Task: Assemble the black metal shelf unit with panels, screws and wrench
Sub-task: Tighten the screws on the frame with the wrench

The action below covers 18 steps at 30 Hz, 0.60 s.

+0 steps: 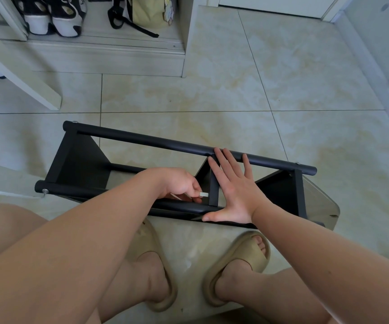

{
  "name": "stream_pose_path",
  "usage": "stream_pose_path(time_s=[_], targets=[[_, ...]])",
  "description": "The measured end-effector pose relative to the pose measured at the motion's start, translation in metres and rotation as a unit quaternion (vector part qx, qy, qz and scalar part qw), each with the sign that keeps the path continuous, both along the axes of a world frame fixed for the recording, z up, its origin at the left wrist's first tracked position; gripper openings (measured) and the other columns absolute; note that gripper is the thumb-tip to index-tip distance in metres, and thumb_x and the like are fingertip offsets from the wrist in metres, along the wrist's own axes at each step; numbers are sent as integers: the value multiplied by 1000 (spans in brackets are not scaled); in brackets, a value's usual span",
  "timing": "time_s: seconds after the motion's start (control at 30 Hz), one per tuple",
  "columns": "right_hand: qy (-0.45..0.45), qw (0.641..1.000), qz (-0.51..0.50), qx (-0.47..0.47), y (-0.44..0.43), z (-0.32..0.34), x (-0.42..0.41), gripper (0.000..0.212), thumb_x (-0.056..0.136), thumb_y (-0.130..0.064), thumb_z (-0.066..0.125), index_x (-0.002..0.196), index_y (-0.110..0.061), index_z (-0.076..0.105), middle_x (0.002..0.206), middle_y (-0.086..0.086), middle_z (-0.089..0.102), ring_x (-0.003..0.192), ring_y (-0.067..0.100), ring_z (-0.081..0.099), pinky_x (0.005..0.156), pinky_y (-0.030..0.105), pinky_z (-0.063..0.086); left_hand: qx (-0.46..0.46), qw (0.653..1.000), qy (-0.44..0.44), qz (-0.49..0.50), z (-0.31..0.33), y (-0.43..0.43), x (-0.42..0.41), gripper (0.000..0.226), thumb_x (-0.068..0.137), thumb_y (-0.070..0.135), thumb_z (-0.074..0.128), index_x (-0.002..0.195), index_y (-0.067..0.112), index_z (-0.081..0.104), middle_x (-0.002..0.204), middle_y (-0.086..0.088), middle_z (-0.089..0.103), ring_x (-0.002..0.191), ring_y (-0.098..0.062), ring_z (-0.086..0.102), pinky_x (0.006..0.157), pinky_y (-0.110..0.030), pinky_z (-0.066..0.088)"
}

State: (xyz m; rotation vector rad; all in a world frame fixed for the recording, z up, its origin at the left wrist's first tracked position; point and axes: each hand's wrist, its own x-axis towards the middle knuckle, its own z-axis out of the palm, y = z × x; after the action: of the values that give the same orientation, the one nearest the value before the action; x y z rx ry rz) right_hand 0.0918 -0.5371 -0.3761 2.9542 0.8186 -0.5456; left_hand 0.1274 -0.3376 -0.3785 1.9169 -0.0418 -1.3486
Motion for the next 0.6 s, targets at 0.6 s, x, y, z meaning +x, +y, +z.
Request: stream_pose_path(time_s=[0.6], targets=[[1, 1000, 0, 1, 0, 0, 0, 138, 64, -101, 38, 161, -16, -11, 167, 6, -23, 152, 24, -27, 120, 62, -13, 12, 995, -89, -51, 7, 2, 4, 18, 93, 18, 67, 110, 21, 72, 95, 1, 68, 87, -14, 63, 80, -25, 51]])
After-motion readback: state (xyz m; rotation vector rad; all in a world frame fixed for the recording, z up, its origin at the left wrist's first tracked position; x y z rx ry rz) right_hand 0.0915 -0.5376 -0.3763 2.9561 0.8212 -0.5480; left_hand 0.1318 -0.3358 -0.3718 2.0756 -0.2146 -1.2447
